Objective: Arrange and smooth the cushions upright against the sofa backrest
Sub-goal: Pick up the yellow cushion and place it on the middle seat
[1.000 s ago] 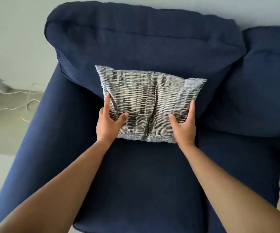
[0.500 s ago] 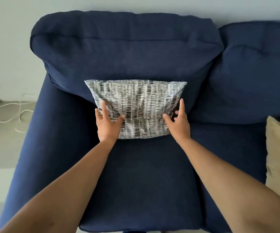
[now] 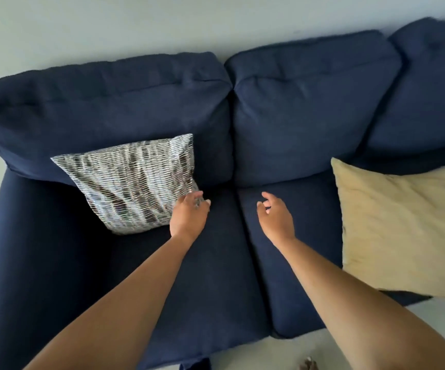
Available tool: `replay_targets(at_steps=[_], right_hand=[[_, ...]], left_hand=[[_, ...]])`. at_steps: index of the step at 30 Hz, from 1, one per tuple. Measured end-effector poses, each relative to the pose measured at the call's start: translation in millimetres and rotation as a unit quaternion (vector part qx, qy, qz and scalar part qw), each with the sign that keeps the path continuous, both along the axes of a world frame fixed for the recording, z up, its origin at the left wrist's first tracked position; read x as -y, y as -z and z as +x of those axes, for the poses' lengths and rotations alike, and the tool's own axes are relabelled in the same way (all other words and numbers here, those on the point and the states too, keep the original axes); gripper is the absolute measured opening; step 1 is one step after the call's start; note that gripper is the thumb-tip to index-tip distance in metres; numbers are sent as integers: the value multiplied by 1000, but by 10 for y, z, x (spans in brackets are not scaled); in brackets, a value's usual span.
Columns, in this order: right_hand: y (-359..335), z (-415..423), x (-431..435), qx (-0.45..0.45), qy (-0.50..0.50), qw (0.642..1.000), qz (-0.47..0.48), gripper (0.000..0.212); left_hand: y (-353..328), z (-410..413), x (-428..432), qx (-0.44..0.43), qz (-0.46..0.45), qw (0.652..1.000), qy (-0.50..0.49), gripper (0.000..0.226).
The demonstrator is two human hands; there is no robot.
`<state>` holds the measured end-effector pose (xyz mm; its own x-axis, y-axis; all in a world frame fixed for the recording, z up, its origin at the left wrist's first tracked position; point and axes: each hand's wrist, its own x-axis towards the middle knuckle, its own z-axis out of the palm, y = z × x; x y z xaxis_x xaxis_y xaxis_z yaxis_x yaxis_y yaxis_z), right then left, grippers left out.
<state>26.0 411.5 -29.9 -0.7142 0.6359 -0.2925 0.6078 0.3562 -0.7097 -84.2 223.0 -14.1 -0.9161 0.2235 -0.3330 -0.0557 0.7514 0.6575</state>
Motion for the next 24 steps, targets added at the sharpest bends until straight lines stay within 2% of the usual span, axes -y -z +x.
replay_targets(at_steps=[13, 18, 24], right_hand=[[-93, 2569, -2328, 74, 66, 993, 61, 40], [-121, 3151, -2991, 74, 120, 988, 64, 40], [-68, 3433, -3531, 70, 172, 980, 66, 39]], left_hand=[[147, 2241, -2598, 77, 59, 989, 115, 47], [151, 2580, -3199, 91, 45, 984, 143, 51], [234, 2613, -3699, 138, 23, 977, 163, 59]])
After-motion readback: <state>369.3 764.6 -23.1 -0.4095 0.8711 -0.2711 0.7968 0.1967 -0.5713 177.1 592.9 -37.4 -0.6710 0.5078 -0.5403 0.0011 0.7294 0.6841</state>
